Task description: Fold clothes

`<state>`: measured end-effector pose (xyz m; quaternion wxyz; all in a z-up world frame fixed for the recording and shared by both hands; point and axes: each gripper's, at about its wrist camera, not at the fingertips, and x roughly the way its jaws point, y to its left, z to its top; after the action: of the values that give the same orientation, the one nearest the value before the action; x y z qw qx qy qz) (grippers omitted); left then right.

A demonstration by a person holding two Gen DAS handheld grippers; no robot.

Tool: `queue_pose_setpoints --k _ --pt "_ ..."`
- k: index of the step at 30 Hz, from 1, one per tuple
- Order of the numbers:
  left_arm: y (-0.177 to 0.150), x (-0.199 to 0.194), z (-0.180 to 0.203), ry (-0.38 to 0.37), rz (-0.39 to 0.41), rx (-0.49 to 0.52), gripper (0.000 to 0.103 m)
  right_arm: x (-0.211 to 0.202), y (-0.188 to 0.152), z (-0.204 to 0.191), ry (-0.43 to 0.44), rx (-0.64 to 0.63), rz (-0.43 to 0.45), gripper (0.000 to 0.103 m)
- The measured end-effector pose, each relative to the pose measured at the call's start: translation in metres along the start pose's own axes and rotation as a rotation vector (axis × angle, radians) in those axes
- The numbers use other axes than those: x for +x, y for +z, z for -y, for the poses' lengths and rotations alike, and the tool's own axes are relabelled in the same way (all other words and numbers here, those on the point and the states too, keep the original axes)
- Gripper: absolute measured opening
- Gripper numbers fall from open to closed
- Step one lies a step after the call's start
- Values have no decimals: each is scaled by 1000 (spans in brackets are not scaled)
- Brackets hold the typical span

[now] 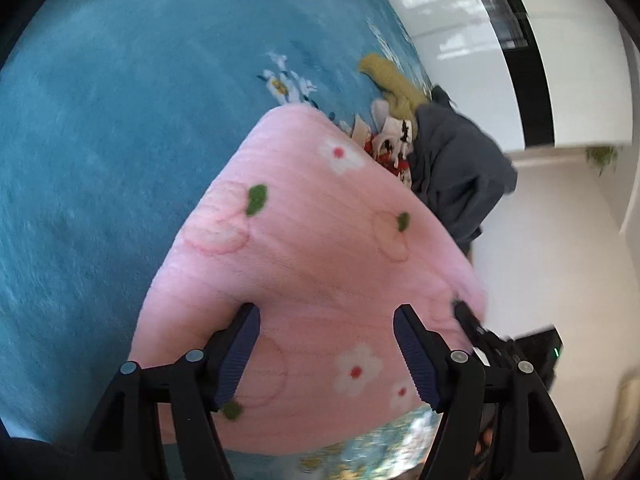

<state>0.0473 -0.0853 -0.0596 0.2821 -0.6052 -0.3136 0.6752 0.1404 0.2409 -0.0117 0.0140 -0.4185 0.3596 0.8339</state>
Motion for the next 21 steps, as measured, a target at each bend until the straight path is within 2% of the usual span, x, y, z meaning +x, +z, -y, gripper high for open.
queue_pose_setpoints --k 5,8,11,12,16,18,21 --pt "-1 4 -2 45 -26 -10 73 26 -7 37 -52 98 -60 22" --pt "-3 4 -5 69 -33 -15 73 40 -11 58 -83 154 -95 28" --pt "-3 10 -2 91 -39 5 73 18 -9 40 -96 49 -55 35" --pt "-4 10 -1 97 -39 11 73 11 -8 34 -101 14 -41 41" --pt "-3 12 -2 103 -41 10 73 -18 -6 10 -117 -126 12 43" --pt "-3 13 -1 109 -41 13 74 -25 -16 -9 -75 -206 15 47" --pt "-4 15 1 121 -45 25 74 -10 -37 -22 -10 -251 -48 54"
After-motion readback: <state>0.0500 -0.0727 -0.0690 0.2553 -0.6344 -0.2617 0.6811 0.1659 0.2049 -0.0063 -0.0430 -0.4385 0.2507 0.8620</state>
